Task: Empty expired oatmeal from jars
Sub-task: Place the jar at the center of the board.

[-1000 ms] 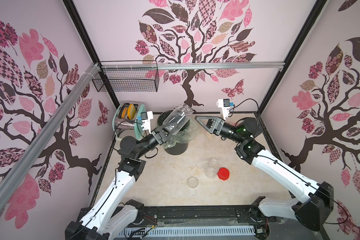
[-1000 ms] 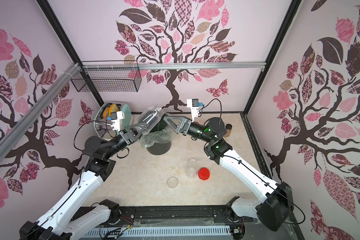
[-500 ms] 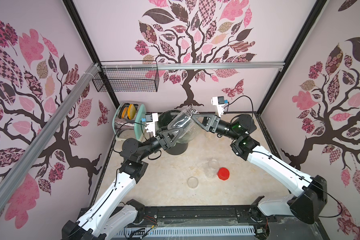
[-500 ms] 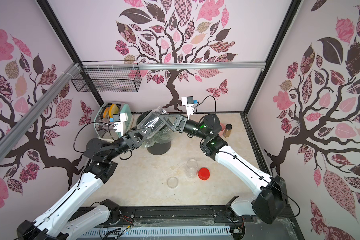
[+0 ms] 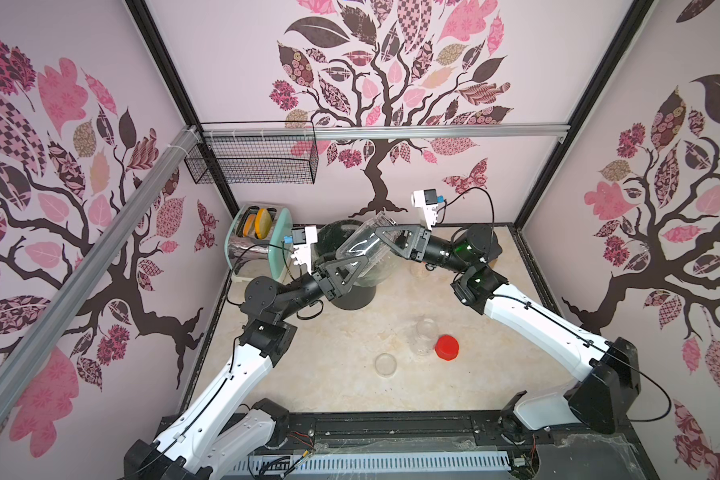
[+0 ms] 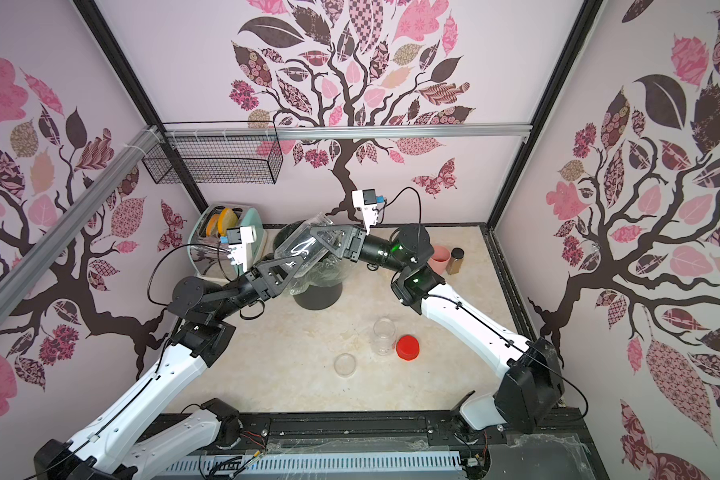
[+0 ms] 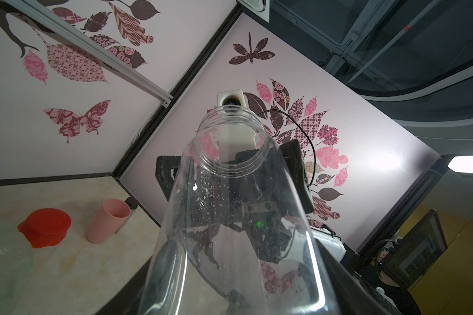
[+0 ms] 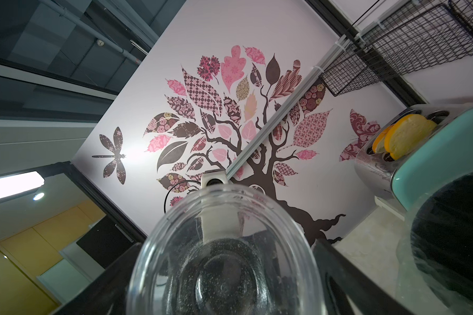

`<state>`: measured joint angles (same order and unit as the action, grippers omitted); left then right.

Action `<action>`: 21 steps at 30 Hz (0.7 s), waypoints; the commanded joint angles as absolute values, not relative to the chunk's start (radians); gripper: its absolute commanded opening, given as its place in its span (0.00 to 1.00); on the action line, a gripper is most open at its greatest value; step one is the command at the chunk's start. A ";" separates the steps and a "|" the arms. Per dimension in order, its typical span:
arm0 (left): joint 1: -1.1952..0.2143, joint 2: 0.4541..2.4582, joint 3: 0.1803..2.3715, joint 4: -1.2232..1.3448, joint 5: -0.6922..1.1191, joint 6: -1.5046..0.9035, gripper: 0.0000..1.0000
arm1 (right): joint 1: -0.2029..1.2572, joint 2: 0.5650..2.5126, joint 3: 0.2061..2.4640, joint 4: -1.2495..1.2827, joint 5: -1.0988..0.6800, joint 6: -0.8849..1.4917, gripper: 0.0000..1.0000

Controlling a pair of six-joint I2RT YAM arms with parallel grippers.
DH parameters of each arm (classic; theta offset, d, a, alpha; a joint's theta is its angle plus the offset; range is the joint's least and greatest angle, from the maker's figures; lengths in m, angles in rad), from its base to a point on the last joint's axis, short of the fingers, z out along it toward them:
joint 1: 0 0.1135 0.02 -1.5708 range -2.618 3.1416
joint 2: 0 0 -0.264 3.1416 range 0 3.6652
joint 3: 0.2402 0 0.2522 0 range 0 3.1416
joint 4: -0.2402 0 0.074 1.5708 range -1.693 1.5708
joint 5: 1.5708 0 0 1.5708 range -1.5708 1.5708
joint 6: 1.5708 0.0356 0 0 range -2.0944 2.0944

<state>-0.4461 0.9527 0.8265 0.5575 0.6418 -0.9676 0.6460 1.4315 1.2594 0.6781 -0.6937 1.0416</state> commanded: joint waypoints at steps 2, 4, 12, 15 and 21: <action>-0.454 0.948 0.833 0.594 0.657 -0.954 0.00 | 0.651 1.430 1.303 0.723 -0.711 1.042 0.91; -0.454 0.948 0.833 0.594 0.658 -0.953 0.00 | 0.651 1.427 1.302 0.731 -0.710 1.042 0.87; -0.456 0.939 0.836 0.558 0.653 -0.934 0.00 | 0.652 1.419 1.293 0.747 -0.714 1.046 0.70; -0.456 0.937 0.836 0.549 0.652 -0.933 0.00 | 0.651 1.416 1.290 0.749 -0.717 1.051 0.60; -0.457 0.931 0.837 0.500 0.646 -0.899 0.03 | 0.651 1.399 1.288 0.719 -0.714 1.024 0.48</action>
<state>-0.4526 0.9436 0.8265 0.5373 0.6411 -0.9451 0.6468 1.4319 1.2594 0.7033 -0.7113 1.0397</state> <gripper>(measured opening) 0.712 0.734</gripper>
